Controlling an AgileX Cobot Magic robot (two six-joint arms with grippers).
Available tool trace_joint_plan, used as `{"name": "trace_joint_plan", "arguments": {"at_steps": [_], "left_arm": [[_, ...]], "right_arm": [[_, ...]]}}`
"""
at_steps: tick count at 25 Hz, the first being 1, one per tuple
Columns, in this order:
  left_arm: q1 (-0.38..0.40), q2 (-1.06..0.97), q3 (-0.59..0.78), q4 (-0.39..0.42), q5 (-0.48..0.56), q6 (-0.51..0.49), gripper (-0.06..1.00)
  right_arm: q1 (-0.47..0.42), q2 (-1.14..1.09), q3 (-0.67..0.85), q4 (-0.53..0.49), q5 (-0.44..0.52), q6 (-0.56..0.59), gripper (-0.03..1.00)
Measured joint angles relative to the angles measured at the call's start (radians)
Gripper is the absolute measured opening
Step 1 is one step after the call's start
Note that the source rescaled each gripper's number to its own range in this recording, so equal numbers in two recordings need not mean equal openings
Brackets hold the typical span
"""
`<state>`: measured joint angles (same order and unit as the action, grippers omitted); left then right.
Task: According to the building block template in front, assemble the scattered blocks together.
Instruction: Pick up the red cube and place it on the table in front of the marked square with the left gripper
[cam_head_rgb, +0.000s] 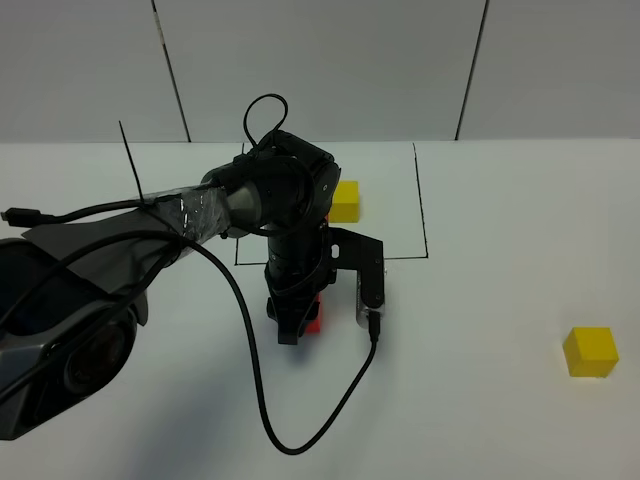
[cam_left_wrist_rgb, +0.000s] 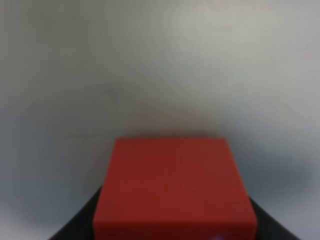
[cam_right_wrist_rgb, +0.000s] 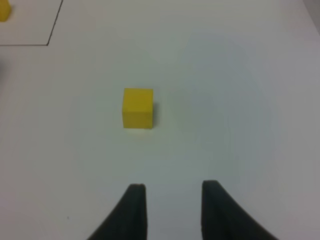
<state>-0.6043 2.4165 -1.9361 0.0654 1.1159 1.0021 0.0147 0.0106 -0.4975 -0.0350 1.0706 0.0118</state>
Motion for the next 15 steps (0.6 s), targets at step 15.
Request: {"name": "trace_joint_plan", "arguments": {"at_steps": [15], "left_arm": [[-0.001,0.009,-0.006,-0.002,0.021,0.001,0.0]], "right_arm": [[0.0,0.0,0.0,0.0,0.0,0.0,0.0]]}}
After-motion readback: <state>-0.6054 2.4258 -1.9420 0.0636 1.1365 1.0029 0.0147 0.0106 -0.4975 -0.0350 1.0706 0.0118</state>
